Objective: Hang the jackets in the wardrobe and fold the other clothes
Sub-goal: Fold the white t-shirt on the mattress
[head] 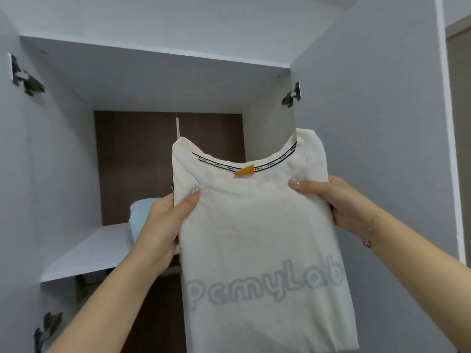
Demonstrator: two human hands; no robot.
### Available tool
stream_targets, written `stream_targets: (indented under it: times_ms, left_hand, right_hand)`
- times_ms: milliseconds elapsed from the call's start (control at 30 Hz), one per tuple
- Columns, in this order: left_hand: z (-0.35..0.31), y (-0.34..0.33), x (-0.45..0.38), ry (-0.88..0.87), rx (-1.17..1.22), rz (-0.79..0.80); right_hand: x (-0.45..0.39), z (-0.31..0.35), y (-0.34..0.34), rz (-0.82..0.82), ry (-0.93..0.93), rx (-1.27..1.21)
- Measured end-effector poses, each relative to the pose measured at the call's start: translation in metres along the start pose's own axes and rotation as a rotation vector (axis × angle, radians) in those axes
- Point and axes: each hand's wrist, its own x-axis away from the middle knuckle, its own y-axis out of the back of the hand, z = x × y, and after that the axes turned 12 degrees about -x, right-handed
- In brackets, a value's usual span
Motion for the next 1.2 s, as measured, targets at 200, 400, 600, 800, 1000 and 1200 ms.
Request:
stream_targets:
  times_ms: [200,400,600,800,1000,1200]
  left_hand:
    - [-0.008,0.006,-0.108,-0.099,-0.020,0.008]
    - [-0.044,-0.004,-0.236,-0.146,0.013,0.003]
    - [-0.030,-0.025,-0.369,0.049,0.003,-0.039]
    - [0.078,-0.038,-0.443,0.322,-0.118,-0.086]
    - [0.157,-0.041,-0.446,0.490,-0.161,-0.078]
    - [0.156,-0.039,-0.430,0.509,-0.064,0.047]
  right_hand:
    - [-0.105,0.020,0.001,0.020,0.110,0.020]
    - [-0.232,0.073,0.014,0.110,0.223,0.087]
    - [-0.381,0.076,0.037,0.133,0.102,0.240]
    - [-0.477,-0.039,0.068,0.077,-0.154,0.305]
    - [-0.495,-0.117,0.080,0.118,-0.466,0.344]
    - [-0.469,-0.108,0.097,0.187,-0.403,0.181]
